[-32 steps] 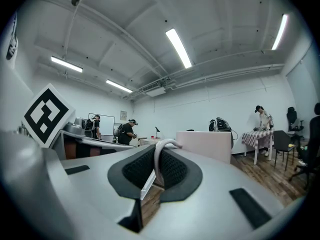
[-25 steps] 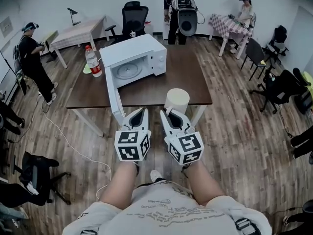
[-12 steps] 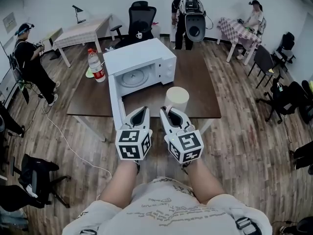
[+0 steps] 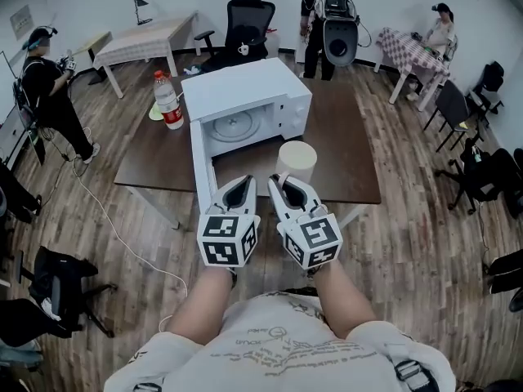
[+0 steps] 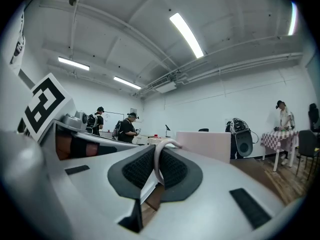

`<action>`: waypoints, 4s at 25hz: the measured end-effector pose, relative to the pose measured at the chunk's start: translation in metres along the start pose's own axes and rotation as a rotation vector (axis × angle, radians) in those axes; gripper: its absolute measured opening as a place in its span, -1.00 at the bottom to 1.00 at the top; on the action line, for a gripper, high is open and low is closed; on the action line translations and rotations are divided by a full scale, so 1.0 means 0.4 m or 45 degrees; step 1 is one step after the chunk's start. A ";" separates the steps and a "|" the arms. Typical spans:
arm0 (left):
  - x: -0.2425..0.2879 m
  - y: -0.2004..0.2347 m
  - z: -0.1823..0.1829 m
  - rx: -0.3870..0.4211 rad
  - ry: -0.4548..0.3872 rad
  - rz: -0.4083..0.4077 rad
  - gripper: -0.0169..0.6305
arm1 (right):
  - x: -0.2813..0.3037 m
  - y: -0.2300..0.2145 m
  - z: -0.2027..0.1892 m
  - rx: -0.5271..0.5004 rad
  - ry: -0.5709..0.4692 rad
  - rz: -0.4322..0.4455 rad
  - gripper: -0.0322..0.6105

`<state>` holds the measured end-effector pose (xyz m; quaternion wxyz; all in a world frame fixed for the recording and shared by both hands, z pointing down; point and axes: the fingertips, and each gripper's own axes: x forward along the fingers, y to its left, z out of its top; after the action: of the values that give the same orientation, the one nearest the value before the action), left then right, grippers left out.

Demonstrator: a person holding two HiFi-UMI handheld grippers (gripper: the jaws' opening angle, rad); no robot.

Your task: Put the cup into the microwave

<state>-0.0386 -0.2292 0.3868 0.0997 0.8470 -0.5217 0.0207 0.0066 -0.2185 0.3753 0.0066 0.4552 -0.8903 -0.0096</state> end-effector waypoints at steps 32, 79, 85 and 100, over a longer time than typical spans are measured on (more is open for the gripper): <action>0.239 0.241 0.002 -0.106 -0.071 0.379 -0.91 | 0.386 -0.153 -0.168 -0.013 -0.064 0.481 -0.80; 0.164 0.398 -0.092 -0.238 0.057 1.035 -0.91 | 0.987 -0.231 -0.575 -0.115 0.211 0.726 -0.76; 0.158 0.390 -0.098 -0.240 0.051 1.049 -0.91 | 0.983 -0.229 -0.603 -0.175 0.256 0.689 -0.76; 0.216 0.373 -0.099 -0.238 0.037 0.932 -0.91 | 0.911 -0.278 -0.633 -0.179 0.336 0.616 -0.62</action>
<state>-0.1292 -0.3626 0.4595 0.1701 0.5913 -0.7881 0.0192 -0.1115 -0.5819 0.6270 0.1562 0.2253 -0.9616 -0.0102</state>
